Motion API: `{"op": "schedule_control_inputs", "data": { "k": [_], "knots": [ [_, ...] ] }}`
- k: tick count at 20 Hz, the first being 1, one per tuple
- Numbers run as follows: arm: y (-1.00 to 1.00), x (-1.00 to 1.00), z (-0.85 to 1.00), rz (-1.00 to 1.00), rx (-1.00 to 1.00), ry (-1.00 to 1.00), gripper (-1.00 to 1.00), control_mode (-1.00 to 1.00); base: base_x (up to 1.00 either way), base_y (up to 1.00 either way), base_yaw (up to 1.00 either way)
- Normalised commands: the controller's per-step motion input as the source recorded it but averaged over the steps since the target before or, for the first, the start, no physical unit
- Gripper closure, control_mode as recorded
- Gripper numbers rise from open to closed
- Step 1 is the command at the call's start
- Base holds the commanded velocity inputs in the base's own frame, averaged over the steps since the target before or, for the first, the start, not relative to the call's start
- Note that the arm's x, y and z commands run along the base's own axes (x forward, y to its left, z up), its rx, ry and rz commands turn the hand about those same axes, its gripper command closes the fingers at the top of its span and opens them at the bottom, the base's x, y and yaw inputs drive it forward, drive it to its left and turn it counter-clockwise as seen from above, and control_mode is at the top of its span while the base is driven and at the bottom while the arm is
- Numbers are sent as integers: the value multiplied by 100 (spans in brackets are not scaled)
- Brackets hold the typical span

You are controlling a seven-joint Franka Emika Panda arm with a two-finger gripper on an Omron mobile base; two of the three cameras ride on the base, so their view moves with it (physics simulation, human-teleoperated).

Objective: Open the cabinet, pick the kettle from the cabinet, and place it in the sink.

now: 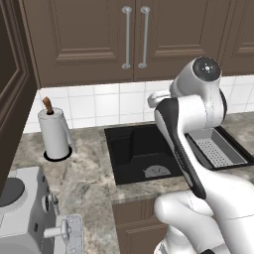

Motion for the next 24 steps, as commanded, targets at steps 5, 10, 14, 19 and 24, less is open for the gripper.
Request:
{"op": "schedule_control_inputs", "data": {
  "k": [5,10,14,19,24],
  "knots": [
    [7,-9,26,-1,5,-13,-100,-100,0,0,0],
    [9,-4,25,-3,8,-13,-100,-100,0,0,0],
    [8,0,26,-1,5,-11,-100,-100,0,0,0],
    [11,0,28,0,0,-4,-100,-100,0,0,0],
    [9,1,30,0,0,-2,-100,-100,0,0,0]
  ]
}}
